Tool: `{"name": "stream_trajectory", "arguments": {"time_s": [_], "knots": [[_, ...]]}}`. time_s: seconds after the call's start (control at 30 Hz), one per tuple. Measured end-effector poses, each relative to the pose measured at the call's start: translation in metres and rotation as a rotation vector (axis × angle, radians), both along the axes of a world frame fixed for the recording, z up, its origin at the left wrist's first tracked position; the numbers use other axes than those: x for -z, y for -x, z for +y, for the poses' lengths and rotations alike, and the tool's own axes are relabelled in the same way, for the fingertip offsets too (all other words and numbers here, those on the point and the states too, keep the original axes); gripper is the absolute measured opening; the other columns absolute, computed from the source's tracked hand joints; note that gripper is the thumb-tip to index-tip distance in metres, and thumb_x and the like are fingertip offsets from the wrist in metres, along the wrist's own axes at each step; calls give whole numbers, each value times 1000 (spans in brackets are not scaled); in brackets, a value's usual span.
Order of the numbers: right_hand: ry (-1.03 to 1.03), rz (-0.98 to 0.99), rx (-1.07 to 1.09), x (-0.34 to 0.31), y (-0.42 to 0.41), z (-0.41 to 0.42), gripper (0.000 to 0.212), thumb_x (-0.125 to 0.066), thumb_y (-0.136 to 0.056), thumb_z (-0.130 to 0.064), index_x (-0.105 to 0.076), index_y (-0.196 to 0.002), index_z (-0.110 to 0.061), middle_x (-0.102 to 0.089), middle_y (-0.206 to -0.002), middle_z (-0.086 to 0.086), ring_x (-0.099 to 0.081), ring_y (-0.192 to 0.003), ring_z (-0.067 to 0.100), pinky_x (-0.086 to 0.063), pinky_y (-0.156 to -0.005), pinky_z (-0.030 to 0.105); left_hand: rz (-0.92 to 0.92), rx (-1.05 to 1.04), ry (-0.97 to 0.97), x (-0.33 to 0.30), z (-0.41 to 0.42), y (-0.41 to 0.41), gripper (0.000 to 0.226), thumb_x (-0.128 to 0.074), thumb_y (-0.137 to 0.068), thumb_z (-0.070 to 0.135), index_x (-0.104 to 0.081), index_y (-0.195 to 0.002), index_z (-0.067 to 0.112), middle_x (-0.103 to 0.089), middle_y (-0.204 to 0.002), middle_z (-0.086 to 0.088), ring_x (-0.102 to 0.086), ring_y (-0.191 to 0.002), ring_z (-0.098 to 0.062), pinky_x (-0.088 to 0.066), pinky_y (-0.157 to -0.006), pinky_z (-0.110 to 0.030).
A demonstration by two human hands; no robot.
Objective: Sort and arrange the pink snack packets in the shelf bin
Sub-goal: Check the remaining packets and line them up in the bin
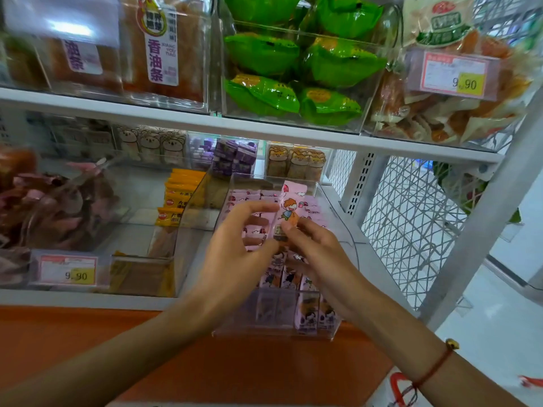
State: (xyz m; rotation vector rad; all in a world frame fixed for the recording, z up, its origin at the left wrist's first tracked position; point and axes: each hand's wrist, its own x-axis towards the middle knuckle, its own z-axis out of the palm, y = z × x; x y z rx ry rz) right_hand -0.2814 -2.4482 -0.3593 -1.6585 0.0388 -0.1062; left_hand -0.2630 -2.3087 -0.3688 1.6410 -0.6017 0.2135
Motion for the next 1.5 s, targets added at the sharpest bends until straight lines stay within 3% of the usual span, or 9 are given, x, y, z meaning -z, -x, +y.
{"name": "stream_trajectory", "arguments": {"time_s": [0.17,0.33,0.5,0.6,0.7,0.9,1.13,1.33,1.5], "knots": [[-57,-34,-37,1,3,0,23,-54,-93,-31,-58,-116,-25,-71,-105,0,-69,-93,10,-55,-89,34,-142,-89,-126,2,-2,1,38,-74,-79,22,-54,-108,35,-56,-110,18,-57,-97,0,-53,-74,-18],[-223,-15,-115,-3,4,-4,33,-42,-100,-27,-53,-131,-23,-66,-118,1,-60,-114,16,-46,-101,41,-27,-1,-56,2,-1,-5,34,-64,-84,33,-51,-115,30,-60,-109,20,-59,-98,7,-50,-74,-10],[-22,-168,116,0,7,-8,36,-63,-86,-31,-56,-122,-28,-67,-114,-2,-65,-103,12,-54,-90,33,-90,-29,-168,6,-1,-7,42,-60,-89,28,-50,-130,32,-53,-128,22,-47,-119,8,-41,-91,-8],[92,-263,189,2,8,-5,38,-71,-80,-33,-56,-115,-33,-66,-110,-9,-64,-98,7,-56,-77,21,-139,-61,-208,4,-1,-5,56,-65,-77,45,-49,-129,37,-48,-121,29,-47,-109,14,-42,-84,-3],[94,-276,169,0,9,-4,29,-69,-83,-32,-60,-110,-31,-67,-108,-11,-65,-97,5,-56,-79,23,-99,-41,-135,2,0,-6,44,-64,-84,34,-53,-126,37,-56,-113,24,-56,-100,10,-47,-77,-5],[-36,-176,123,-9,9,-17,23,-66,-84,-30,-66,-103,-17,-73,-90,-5,-69,-84,7,-54,-69,18,263,195,11,-10,-2,-2,18,-61,-84,31,-67,-101,32,-73,-88,12,-70,-77,-2,-53,-61,-13],[-109,-26,120,-6,8,-16,40,-68,-81,-39,-63,-112,-13,-70,-89,5,-69,-75,12,-48,-58,16,661,217,2,-14,-3,-1,36,-63,-83,45,-73,-89,11,-76,-79,-1,-72,-68,-10,-53,-54,-17],[-16,-119,89,-6,8,-15,29,-61,-88,-35,-59,-116,-29,-72,-90,-3,-69,-78,5,-52,-64,16,423,215,-81,-12,0,-4,22,-57,-88,36,-68,-105,27,-74,-87,12,-70,-77,-1,-52,-60,-11],[126,-293,45,-8,10,-13,34,-65,-87,-23,-53,-109,-46,-65,-106,-14,-62,-96,-5,-52,-81,19,52,129,-126,-13,5,-9,38,-59,-90,10,-57,-117,37,-65,-117,19,-60,-110,-1,-49,-97,-25]]}}
